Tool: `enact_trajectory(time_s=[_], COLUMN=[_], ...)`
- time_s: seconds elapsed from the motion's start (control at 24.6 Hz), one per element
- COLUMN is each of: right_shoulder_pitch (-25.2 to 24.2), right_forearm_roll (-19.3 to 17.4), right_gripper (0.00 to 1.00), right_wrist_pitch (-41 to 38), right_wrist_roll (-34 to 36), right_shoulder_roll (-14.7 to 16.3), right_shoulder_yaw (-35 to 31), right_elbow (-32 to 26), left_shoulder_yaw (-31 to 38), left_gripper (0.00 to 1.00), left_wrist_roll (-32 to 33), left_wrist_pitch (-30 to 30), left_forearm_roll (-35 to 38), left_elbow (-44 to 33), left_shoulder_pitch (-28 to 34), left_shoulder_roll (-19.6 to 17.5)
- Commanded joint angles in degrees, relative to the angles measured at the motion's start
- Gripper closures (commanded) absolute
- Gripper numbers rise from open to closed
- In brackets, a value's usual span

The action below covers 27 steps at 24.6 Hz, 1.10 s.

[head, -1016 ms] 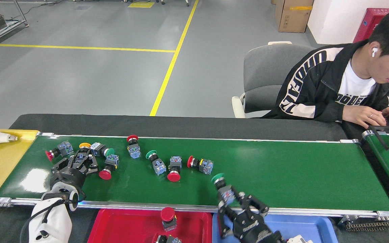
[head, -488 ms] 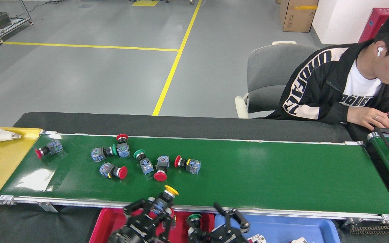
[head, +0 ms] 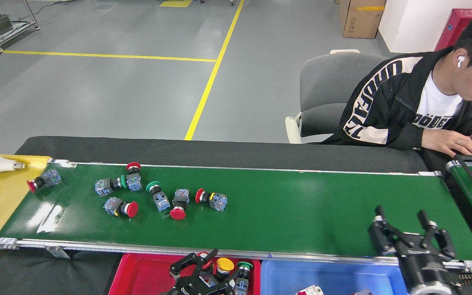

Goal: Pick switch part from conveyor to tray

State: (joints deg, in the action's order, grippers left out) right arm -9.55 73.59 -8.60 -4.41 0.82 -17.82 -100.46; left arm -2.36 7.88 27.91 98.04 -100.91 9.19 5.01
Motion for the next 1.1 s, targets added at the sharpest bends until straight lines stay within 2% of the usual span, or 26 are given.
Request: enact_trajectory(time_s=[0.0,0.12,0.24,0.41,0.57,0.98,1.02,1.06], right_shoulder_pitch=[-0.82,-3.63,-6.97,-7.5,-8.55,-8.64,-8.73,-8.73], right_forearm_roll=[-0.11,0.42,1.29,2.0,2.0,2.0,2.0,2.0], right_gripper=[0.01,0.01,0.01,0.01,0.01,0.01,0.01,0.01], right_wrist_pitch=[0.34,-0.36,-0.63,-0.45,-0.45,-0.54,-0.54,-0.54], right_wrist_roll=[5.29,9.25,10.39,10.83,10.74,10.48,10.48,10.48], right_shoulder_roll=[-0.12,-1.96,-1.87,-2.05,-1.87,-1.96,-1.96,-1.87], right_shoulder_yaw=[-0.2,1.11,5.51,5.6,5.77,5.77,5.77,5.86], right_elbow=[-0.88,-0.88,-0.88,-0.88,-0.88,-0.88,-0.88,-0.88], left_shoulder_yaw=[8.34,20.11,25.65,25.48,24.95,18.8,17.92,17.04], left_gripper=[0.0,0.0,0.0,0.0,0.0,0.0,0.05,0.14], left_wrist_roll=[-0.59,-0.41,-0.24,-0.24,-0.41,-2.61,-3.4,-3.84], left_wrist_pitch=[-1.55,-5.15,-6.29,-7.0,-10.34,-18.86,-19.65,-20.09], left_forearm_roll=[-3.38,-6.19,-6.1,-5.14,-0.39,-0.3,-0.3,-0.39], left_elbow=[-0.86,-0.34,1.51,6.34,19.18,53.98,57.75,60.57], left_shoulder_pitch=[-0.93,-1.9,-2.78,-6.65,-15.08,-37.23,-39.34,-40.92], left_shoulder_roll=[1.67,1.4,-0.79,-2.11,-5.1,-15.47,-16.17,-16.88])
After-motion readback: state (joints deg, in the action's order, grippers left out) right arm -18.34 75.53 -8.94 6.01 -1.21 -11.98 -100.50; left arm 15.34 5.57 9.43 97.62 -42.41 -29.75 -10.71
